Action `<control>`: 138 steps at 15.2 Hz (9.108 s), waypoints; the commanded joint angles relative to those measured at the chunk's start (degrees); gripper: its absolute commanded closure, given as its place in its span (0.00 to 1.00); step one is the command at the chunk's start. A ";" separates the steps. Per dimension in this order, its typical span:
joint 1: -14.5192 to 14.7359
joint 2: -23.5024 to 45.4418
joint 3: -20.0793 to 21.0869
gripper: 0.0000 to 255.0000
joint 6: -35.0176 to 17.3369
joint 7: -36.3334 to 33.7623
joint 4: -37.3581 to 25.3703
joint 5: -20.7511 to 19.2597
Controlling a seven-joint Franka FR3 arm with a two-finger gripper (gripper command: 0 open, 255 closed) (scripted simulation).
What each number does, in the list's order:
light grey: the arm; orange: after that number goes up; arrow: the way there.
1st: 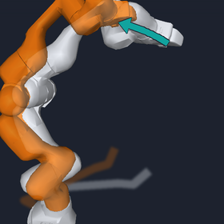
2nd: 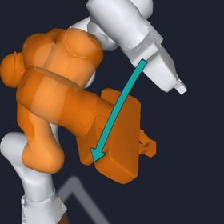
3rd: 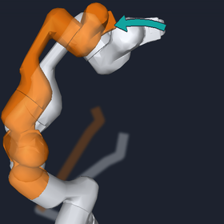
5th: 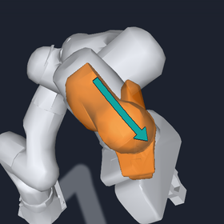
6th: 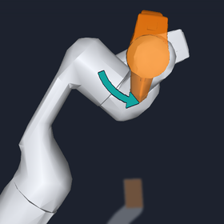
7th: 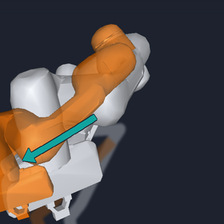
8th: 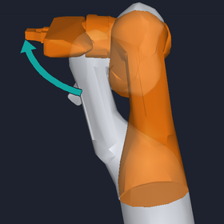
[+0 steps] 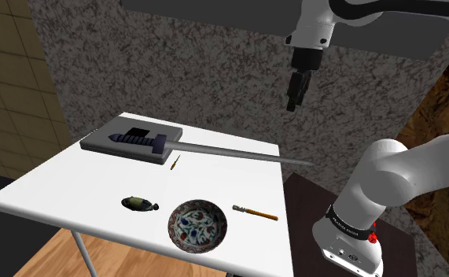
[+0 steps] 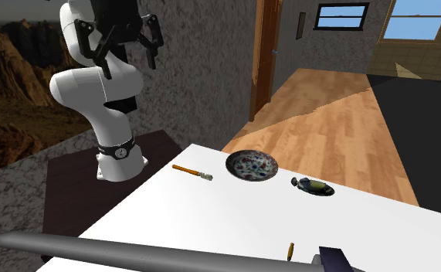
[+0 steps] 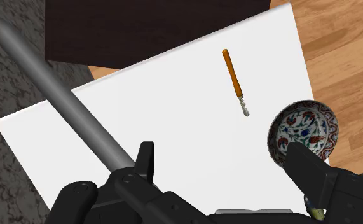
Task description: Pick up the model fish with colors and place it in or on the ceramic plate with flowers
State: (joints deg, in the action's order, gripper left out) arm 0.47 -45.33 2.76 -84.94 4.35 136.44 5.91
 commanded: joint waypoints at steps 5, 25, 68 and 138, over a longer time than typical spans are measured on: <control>1.44 4.94 4.45 0.00 -5.91 -3.08 0.48 1.91; 5.25 43.52 23.90 0.00 -28.98 -23.29 -14.51 -5.65; 21.95 88.21 21.03 1.00 -29.94 -39.63 -50.73 -28.56; 14.91 52.25 29.57 0.00 -38.03 -39.54 -9.63 -14.52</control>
State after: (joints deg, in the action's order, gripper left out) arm 15.38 6.94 32.33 -123.01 -35.20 126.82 -8.63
